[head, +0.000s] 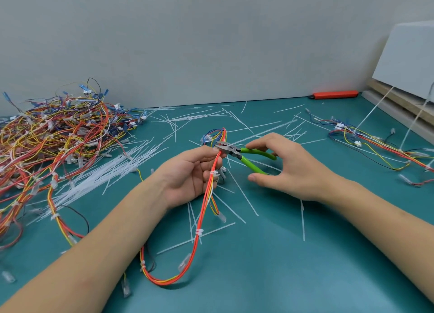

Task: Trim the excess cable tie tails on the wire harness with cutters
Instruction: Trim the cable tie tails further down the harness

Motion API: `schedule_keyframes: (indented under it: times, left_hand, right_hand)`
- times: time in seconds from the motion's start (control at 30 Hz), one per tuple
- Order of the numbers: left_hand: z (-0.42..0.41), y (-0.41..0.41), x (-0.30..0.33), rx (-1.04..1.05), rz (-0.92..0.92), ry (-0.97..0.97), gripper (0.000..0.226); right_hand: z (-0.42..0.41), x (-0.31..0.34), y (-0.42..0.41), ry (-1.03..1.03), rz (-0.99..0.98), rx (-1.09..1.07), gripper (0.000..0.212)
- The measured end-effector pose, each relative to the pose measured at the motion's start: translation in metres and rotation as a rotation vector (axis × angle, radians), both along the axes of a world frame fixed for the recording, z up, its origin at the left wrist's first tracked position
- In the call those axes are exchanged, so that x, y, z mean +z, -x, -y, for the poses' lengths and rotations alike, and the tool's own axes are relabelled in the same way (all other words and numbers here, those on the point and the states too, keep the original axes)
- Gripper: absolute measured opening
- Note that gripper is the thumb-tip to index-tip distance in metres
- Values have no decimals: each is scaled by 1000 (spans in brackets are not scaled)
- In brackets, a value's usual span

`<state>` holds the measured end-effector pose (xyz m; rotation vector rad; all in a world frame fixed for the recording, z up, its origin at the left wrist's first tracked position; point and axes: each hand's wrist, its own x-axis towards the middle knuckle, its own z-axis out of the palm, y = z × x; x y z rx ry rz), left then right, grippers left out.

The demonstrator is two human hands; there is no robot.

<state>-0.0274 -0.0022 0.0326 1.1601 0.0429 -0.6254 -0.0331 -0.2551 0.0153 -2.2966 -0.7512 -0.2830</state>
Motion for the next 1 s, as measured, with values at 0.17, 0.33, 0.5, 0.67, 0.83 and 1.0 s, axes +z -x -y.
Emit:
schedule_keyframes:
  times: [0.17, 0.33, 0.5, 0.67, 0.83, 1.0]
  left_hand:
    - [-2, 0, 0, -33, 7, -16, 14]
    - [-3, -1, -1, -39, -6, 1, 15]
    - [-3, 0, -1, -44, 5, -7, 13]
    - [0, 1, 0, -36, 29, -21, 13]
    - [1, 1, -1, -9, 34, 11, 10]
    - [1, -1, -3, 20, 30, 29, 10]
  right_hand:
    - [3, 2, -1, 5, 22, 15, 58]
    - [4, 2, -2, -34, 35, 8, 48]
    - [6, 5, -3, -39, 27, -18, 48]
    - [0, 3, 1, -27, 7, -2, 53]
    - [-2, 3, 5, -11, -29, -35, 49]
    - [-6, 3, 5, -22, -27, -43, 33]
